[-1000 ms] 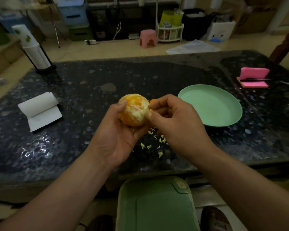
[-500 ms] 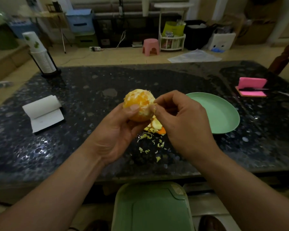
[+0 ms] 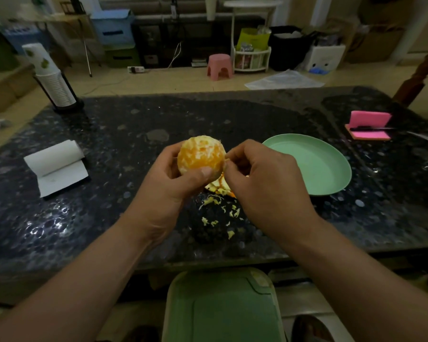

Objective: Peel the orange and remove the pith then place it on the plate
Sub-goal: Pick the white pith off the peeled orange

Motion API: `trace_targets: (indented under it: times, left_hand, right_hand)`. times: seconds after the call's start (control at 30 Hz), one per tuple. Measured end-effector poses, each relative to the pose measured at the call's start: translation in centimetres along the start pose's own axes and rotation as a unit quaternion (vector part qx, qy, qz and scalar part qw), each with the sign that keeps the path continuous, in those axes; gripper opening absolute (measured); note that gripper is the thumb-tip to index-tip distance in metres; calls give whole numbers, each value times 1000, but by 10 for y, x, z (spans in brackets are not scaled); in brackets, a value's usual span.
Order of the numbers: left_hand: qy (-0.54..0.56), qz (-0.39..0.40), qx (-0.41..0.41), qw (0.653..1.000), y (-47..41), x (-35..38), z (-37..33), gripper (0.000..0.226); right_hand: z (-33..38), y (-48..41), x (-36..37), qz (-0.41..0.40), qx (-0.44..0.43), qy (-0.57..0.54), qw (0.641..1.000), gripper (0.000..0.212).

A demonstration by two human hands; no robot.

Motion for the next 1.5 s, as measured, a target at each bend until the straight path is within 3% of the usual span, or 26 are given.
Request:
trace_targets:
  times: [0.23, 0.47, 0.7, 0.97, 1.17, 1.5]
  left_hand:
    - [-27, -20, 36, 999, 4, 5, -2, 69]
    - [5, -20, 14, 1000, 6, 5, -2, 66]
    - [116, 23, -55, 991, 2, 2, -2, 63]
    - [148, 52, -78, 985, 1, -6, -1, 60]
    - [127, 18, -53, 990, 1, -6, -3, 61]
    - [54, -9, -10, 998, 2, -6, -2, 60]
  right_hand:
    - [6, 0, 0, -29, -25, 58, 998, 11]
    - [8, 0, -1, -56, -28, 75, 995, 10]
    - [0, -5, -3, -3, 46, -73, 996, 6]
    - [-3, -7, -3, 70, 109, -191, 973, 13]
    - [-5, -5, 0, 82, 94, -181, 976, 9]
    - [-5, -3, 5, 44, 40, -58, 997, 3]
Point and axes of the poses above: each hand's wrist, its own y-axis away from the middle knuckle, its own x-axis out of the palm, z = x × y, the point moved 3 cm from there along -y, towards the middle knuckle, and after that the axes turned 3 degrees about -z, right-handed, at the moved point
